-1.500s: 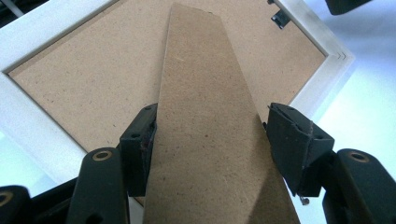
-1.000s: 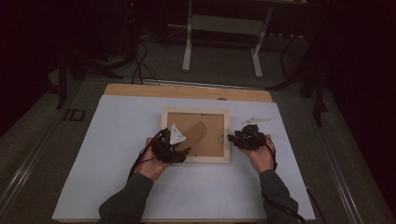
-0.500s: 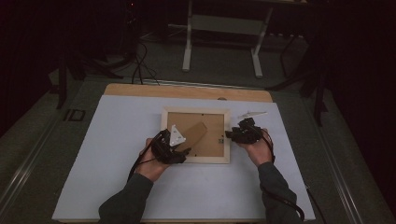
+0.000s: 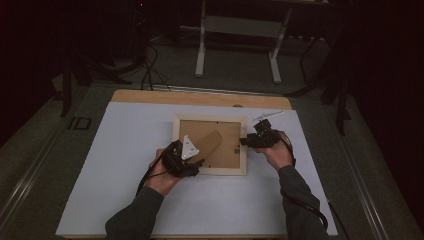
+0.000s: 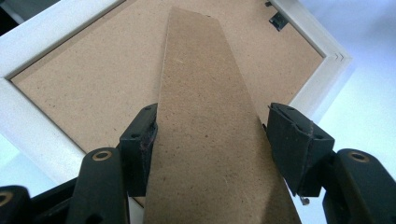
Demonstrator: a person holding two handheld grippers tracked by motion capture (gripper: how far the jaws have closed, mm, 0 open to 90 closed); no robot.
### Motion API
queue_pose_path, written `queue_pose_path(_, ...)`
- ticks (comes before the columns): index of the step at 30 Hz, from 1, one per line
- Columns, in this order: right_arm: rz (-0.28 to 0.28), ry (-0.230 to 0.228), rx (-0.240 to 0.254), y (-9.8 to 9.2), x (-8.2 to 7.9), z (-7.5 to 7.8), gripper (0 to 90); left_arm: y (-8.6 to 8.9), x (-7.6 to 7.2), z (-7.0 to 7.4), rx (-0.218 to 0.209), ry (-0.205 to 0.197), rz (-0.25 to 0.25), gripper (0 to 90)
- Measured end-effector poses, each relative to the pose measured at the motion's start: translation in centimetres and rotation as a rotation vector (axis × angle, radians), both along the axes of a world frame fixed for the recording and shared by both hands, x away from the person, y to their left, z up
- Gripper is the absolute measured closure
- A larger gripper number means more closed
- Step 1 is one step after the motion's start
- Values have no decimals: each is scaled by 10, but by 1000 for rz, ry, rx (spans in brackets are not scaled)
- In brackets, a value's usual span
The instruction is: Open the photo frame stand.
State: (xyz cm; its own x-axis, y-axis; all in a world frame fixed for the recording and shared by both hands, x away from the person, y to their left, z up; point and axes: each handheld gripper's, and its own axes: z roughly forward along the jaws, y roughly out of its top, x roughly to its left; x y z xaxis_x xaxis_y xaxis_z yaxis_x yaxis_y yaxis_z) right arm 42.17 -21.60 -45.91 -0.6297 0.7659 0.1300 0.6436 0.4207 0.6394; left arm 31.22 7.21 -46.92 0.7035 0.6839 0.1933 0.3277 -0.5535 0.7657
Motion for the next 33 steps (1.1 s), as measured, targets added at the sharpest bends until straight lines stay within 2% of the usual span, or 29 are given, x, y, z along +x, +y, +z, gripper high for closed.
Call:
queue_pose_path(2, 6, 11, 2, -1, 2, 0, 572, 0, -1, 0, 2, -5, -2, 393)
queue_pose_path(5, 27, 54, 16, -3, 6, 0, 540, 0, -2, 0, -3, -16, -9, 392)
queue_pose_path(8, 30, 87, 44, -5, 8, -2, 528, 1, -2, -2, -7, -21, -13, 392)
queue_pose_path(13, 44, 113, 68, -8, 12, -4, 517, 1, -3, -2, -8, -30, -15, 392)
queue_pose_path(15, 43, 135, 92, -9, 15, -5, 506, 2, -4, -2, -5, -45, -29, 393)
queue_pose_path(22, 38, 143, 127, -11, 15, -6, 553, 4, -3, -3, -20, -34, -33, 393)
queue_pose_path(26, 28, 143, 150, -13, 13, -7, 560, 5, -2, -2, -34, -14, -31, 392)
queue_pose_path(28, 24, 139, 151, -12, 13, -8, 560, 7, 0, -2, -65, 3, -33, 392)
queue_pose_path(31, 16, 130, 153, -12, 11, -8, 561, 11, 5, -3, -95, 59, -40, 394)
queue_pose_path(33, 13, 127, 154, -13, 10, -8, 561, 15, 9, -3, -129, 106, -47, 396)
